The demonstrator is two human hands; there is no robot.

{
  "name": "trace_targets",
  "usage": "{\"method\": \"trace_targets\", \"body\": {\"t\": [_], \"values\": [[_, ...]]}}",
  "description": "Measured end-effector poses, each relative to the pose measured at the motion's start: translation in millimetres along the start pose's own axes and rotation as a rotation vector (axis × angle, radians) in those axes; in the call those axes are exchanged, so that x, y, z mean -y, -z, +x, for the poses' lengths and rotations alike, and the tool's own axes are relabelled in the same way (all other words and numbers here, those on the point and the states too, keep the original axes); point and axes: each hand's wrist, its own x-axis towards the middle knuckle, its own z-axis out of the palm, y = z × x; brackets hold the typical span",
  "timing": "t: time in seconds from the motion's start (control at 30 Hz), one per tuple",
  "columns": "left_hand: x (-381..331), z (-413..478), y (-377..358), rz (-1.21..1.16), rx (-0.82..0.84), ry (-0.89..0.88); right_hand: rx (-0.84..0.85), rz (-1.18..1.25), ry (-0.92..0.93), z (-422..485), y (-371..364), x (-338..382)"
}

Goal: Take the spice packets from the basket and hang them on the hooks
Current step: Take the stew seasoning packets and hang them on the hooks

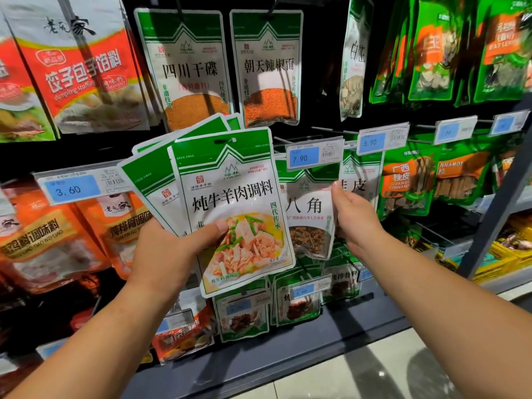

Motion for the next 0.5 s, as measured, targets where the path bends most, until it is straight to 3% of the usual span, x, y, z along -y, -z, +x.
{"method": "trace_targets", "body": {"t": [0.27, 0.5], "values": [[5.9, 5.1, 4.0, -0.029, 0.022, 0.028, 0.102, -0.079, 0.016, 2.7, -1.7, -22.4], [8.4, 5.9, 7.2, -0.051, 0.063, -0.008, -0.034, -0.135, 0.077, 14.6, -12.1, -27.8]]}}
